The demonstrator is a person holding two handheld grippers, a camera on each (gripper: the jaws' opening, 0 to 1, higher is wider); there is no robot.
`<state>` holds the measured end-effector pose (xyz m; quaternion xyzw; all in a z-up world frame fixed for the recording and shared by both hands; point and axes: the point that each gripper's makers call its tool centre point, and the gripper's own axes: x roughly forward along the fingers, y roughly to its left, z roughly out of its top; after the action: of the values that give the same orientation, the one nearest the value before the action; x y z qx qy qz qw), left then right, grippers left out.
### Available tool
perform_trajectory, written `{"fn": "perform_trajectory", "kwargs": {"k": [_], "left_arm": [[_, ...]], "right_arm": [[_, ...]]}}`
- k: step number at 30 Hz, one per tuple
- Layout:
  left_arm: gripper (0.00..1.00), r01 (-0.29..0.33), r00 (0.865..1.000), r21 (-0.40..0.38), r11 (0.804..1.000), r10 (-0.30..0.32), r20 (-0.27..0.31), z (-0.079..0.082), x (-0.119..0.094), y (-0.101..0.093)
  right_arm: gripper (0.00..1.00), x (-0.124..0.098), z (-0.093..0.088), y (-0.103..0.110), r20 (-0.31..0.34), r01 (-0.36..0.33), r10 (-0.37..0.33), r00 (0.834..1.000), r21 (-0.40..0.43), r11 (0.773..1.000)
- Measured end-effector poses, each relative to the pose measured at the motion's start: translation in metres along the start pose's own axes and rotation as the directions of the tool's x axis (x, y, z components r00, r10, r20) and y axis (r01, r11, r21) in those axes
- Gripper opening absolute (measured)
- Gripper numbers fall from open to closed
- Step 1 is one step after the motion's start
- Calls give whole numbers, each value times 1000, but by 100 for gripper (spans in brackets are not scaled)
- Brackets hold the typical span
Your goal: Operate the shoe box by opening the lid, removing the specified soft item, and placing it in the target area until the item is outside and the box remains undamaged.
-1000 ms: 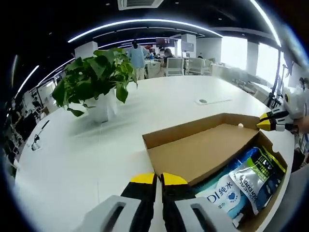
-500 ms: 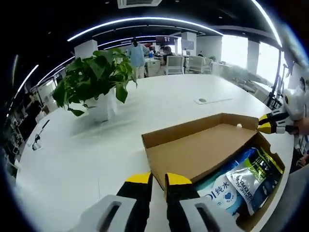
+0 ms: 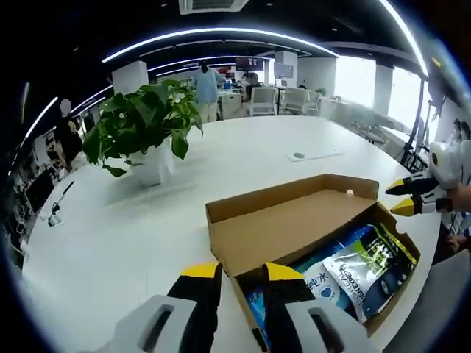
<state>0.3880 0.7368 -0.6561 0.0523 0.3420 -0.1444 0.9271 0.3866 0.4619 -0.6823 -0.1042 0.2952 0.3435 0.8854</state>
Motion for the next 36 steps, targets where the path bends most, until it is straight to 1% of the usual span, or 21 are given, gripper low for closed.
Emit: {"fn": "perform_trajectory", "kwargs": {"k": [5, 7, 9, 13, 15, 16, 18, 21, 24, 27, 28, 31, 32, 33, 34, 36], "left_arm": [[25, 51, 998, -4, 999, -52, -24, -11, -4, -19], [26, 88, 995, -11, 996, -89, -40, -17, -5, -30], [27, 113, 992, -10, 994, -113, -53, -22, -6, -38], [27, 158, 984, -26, 987, -160, -74, -32, -8, -52], [27, 179, 980, -32, 983, -181, -86, -36, -8, -58], [27, 205, 973, -46, 978, -209, -100, -40, -9, -65], [27, 235, 965, -57, 970, -240, -111, -45, -9, -73], [27, 255, 957, -68, 964, -262, -124, -50, -9, -81], [27, 294, 942, -101, 950, -306, -138, -54, -8, -92], [27, 314, 933, -116, 942, -329, -147, -57, -6, -99], [27, 327, 926, -130, 936, -345, -156, -59, -5, -103], [27, 346, 913, -154, 926, -369, -172, -63, -3, -109], [27, 356, 904, -170, 919, -385, -185, -66, -2, -112], [27, 362, 899, -179, 915, -394, -191, -67, -1, -114], [27, 364, 896, -187, 912, -398, -195, -68, 0, -116], [27, 373, 886, -203, 905, -413, -212, -72, 2, -120]], "right_arm": [[39, -12, -3, 11, 6, -32, 32, 999, 5, 999], [44, -18, -2, 17, 18, -50, 50, 999, 15, 999], [48, -22, -1, 21, 27, -62, 61, 998, 20, 998], [50, -32, -4, 26, 34, -66, 66, 997, 6, 998], [52, -37, -4, 28, 43, -77, 76, 996, 13, 997], [53, -40, -4, 30, 50, -82, 81, 996, 23, 996], [55, -44, -4, 32, 52, -87, 86, 995, 25, 996], [57, -52, -6, 37, 57, -93, 91, 994, 20, 995], [60, -58, -7, 41, 61, -104, 103, 993, 13, 995], [63, -62, -8, 44, 62, -111, 110, 992, 10, 994], [64, -64, -8, 45, 66, -112, 112, 992, 10, 994], [64, -68, -8, 46, 71, -114, 113, 991, 13, 993], [64, -70, -8, 47, 71, -114, 113, 991, 14, 993], [65, -71, -9, 47, 71, -116, 114, 991, 14, 993], [65, -72, -9, 48, 72, -116, 115, 991, 15, 993], [65, -74, -10, 50, 74, -115, 114, 991, 14, 993]]}}
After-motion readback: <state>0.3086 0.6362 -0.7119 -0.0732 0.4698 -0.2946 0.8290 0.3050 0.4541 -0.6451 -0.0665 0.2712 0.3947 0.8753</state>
